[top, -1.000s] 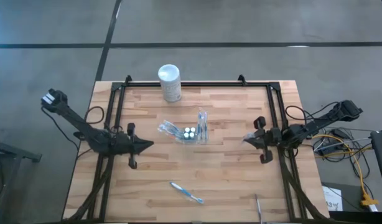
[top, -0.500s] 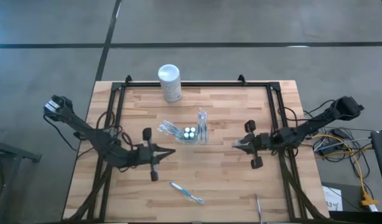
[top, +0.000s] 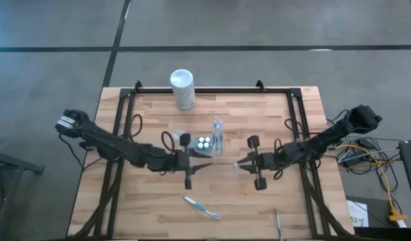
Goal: Pick & Place toothbrushing station
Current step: Put the blue toothbrush into the transparent organizer
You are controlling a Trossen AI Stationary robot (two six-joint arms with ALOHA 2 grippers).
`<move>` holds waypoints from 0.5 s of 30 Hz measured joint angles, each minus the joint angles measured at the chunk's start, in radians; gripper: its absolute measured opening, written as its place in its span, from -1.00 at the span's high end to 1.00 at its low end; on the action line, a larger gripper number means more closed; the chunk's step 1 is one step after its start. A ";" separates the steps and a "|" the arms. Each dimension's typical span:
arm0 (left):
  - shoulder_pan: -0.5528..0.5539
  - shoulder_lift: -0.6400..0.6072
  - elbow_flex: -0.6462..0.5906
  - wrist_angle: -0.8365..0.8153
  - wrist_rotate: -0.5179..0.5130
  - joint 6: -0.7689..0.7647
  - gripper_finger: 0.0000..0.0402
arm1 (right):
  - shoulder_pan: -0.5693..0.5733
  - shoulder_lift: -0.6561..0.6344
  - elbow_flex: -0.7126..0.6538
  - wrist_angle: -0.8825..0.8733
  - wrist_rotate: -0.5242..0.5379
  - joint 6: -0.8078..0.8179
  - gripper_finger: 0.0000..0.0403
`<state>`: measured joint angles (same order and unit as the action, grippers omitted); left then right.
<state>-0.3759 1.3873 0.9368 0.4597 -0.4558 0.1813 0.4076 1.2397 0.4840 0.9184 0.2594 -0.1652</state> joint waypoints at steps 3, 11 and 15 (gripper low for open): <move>-0.001 0.030 0.016 0.002 0.014 0.012 0.34 | 0.000 0.015 0.003 0.012 0.000 -0.001 0.94; 0.000 0.115 0.085 0.006 0.015 -0.014 -0.14 | -0.003 0.036 -0.003 0.056 0.001 0.024 0.94; 0.004 0.153 0.138 0.019 0.012 0.005 -0.24 | -0.003 0.061 -0.004 0.061 0.001 0.032 0.94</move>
<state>-0.3718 1.5399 1.0751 0.4789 -0.4438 0.1865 0.4046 1.3008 0.4801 0.9797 0.2604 -0.1335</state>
